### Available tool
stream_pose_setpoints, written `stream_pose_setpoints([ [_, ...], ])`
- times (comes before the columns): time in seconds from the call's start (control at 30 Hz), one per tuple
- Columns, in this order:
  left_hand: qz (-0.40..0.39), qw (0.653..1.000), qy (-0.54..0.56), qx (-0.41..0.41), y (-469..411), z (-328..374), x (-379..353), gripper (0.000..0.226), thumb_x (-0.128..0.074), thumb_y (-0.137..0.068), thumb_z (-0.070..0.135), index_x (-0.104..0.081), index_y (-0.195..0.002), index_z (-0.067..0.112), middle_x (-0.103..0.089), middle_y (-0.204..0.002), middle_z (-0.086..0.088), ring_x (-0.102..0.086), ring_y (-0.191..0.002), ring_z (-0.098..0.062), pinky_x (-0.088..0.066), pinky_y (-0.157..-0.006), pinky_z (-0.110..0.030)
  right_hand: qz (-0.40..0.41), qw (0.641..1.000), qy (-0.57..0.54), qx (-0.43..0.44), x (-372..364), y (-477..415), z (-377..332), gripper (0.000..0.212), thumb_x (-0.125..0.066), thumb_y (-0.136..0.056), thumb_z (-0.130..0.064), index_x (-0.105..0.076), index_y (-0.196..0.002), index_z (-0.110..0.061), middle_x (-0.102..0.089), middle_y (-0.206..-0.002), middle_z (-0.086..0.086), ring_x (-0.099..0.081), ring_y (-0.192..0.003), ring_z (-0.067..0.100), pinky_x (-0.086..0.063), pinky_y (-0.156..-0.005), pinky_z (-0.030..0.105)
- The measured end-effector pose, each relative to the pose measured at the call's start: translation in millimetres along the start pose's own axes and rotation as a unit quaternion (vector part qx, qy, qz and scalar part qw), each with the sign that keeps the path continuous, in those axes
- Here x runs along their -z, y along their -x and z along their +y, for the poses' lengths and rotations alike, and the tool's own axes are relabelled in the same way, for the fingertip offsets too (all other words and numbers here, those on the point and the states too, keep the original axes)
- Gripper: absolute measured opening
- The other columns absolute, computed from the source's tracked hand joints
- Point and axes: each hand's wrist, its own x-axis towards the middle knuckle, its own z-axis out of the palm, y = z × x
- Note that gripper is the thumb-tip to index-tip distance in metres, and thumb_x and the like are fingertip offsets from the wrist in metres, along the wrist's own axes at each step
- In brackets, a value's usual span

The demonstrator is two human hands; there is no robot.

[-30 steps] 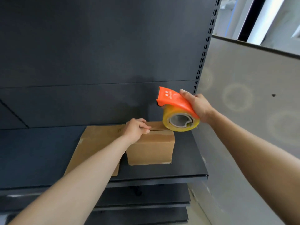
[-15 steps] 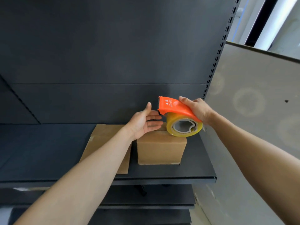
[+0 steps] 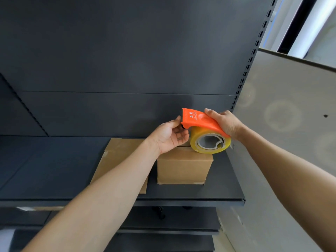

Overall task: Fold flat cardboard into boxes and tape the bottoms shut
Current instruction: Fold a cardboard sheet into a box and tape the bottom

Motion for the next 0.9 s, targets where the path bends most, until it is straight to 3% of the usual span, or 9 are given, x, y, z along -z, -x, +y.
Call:
stream_pose_setpoints([
  [0.13, 0.005, 0.999, 0.044, 0.008, 0.2, -2.7, -1.3, 0.033, -0.057, -0.091, 0.041, -0.058, -0.096, 0.008, -0.06, -0.075, -0.007, -0.059, -0.062, -0.016, -0.055, -0.056, -0.028, -0.006, 1.0, 0.016, 0.002, -1.2, -0.2, -2.3, 0.058, -0.048, -0.087, -0.064, -0.066, -0.076, -0.01, -0.068, -0.076, 0.012, -0.064, -0.063, 0.023, -0.054, -0.072, 0.036],
  [0.33, 0.035, 0.999, 0.002, -0.022, -1.0, -2.2, 2.6, 0.013, -0.05, -0.098, 0.019, -0.054, -0.089, 0.011, -0.062, -0.082, -0.011, -0.059, -0.072, -0.019, -0.056, -0.06, -0.028, -0.016, 0.999, 0.032, 0.006, -1.6, -2.2, -4.4, 0.058, -0.047, -0.087, -0.065, -0.066, -0.074, -0.012, -0.068, -0.074, 0.01, -0.064, -0.061, 0.021, -0.054, -0.07, 0.034],
  [0.43, 0.066, 0.995, -0.057, -0.04, -1.6, -1.9, 13.1, 0.013, -0.048, -0.099, 0.012, -0.056, -0.09, 0.008, -0.063, -0.079, -0.01, -0.061, -0.069, -0.017, -0.055, -0.065, -0.029, -0.02, 0.999, 0.05, 0.005, -3.1, -3.7, -6.8, 0.061, -0.048, -0.086, -0.066, -0.066, -0.073, -0.009, -0.068, -0.072, 0.009, -0.063, -0.061, 0.021, -0.052, -0.067, 0.032],
  [0.53, 0.082, 0.992, -0.089, -0.034, -0.6, -1.4, 26.7, 0.011, -0.05, -0.098, 0.011, -0.057, -0.091, 0.005, -0.059, -0.074, -0.009, -0.06, -0.066, -0.017, -0.056, -0.061, -0.027, -0.025, 0.997, 0.074, 0.014, -6.5, -5.6, -11.6, 0.065, -0.049, -0.084, -0.068, -0.066, -0.075, -0.006, -0.065, -0.071, 0.01, -0.06, -0.061, 0.021, -0.049, -0.064, 0.03],
  [0.63, 0.092, 0.991, -0.092, -0.025, -0.3, -7.6, 37.0, 0.011, -0.05, -0.097, 0.01, -0.057, -0.092, 0.003, -0.058, -0.076, -0.01, -0.058, -0.069, -0.018, -0.054, -0.065, -0.029, -0.041, 0.994, 0.1, 0.028, -10.8, -5.7, -18.0, 0.062, -0.05, -0.083, -0.068, -0.064, -0.076, -0.008, -0.063, -0.072, 0.01, -0.059, -0.062, 0.021, -0.046, -0.062, 0.028],
  [0.77, 0.115, 0.99, -0.077, -0.028, -2.6, -14.7, 41.2, 0.011, -0.048, -0.098, 0.006, -0.058, -0.097, 0.001, -0.059, -0.08, -0.011, -0.058, -0.073, -0.019, -0.054, -0.07, -0.031, -0.056, 0.989, 0.136, 0.024, -13.7, -9.1, -22.5, 0.071, -0.054, -0.08, -0.07, -0.068, -0.092, -0.002, -0.069, -0.087, 0.013, -0.064, -0.075, 0.024, -0.052, -0.075, 0.035],
  [0.9, 0.135, 0.987, -0.082, -0.031, -4.7, -18.7, 37.3, 0.015, -0.044, -0.099, 0.001, -0.055, -0.089, 0.002, -0.058, -0.079, -0.012, -0.055, -0.07, -0.018, -0.053, -0.07, -0.031, -0.078, 0.974, 0.211, 0.038, -9.8, -11.6, -29.7, 0.075, -0.056, -0.075, -0.074, -0.068, -0.091, -0.001, -0.067, -0.085, 0.012, -0.061, -0.073, 0.022, -0.047, -0.068, 0.032],
])
